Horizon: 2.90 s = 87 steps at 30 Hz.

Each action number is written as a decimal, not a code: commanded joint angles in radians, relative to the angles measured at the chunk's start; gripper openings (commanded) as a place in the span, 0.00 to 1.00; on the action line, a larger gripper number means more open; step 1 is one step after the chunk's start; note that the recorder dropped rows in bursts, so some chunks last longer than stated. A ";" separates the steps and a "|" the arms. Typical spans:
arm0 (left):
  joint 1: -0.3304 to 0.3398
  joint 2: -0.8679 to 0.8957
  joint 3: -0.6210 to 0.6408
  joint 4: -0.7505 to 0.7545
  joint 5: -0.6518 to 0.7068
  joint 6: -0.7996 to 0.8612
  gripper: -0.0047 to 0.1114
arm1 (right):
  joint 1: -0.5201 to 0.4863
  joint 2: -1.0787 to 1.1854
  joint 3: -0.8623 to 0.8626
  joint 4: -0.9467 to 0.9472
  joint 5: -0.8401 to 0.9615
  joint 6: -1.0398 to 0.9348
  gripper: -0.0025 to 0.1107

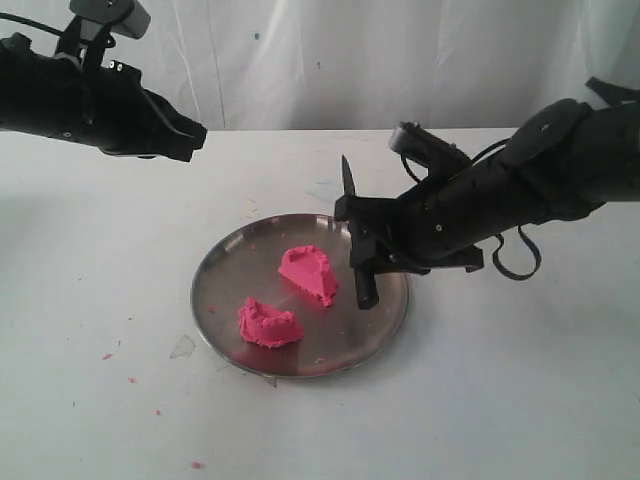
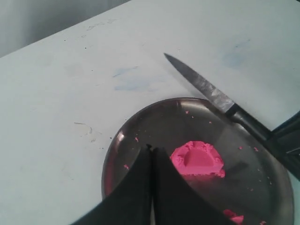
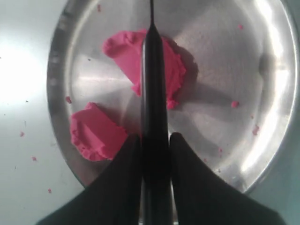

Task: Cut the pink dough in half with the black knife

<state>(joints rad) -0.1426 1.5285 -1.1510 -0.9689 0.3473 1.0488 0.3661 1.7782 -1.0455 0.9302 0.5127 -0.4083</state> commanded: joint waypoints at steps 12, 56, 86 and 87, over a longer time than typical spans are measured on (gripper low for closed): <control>0.001 -0.395 0.179 -0.020 -0.043 -0.044 0.04 | -0.008 0.153 0.003 0.016 -0.003 -0.008 0.02; 0.001 -0.828 0.514 -0.021 0.007 -0.109 0.04 | -0.007 -0.697 0.257 0.018 -0.214 -0.242 0.02; 0.001 -0.828 0.514 -0.018 0.005 -0.109 0.04 | -0.007 -1.057 0.303 0.018 -0.140 -0.242 0.02; 0.001 -0.828 0.514 -0.018 0.005 -0.109 0.04 | -0.007 -1.057 0.303 0.018 -0.140 -0.242 0.02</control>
<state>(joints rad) -0.1426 0.7105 -0.6426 -0.9725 0.3424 0.9452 0.3661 0.7277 -0.7467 0.9508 0.3848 -0.6403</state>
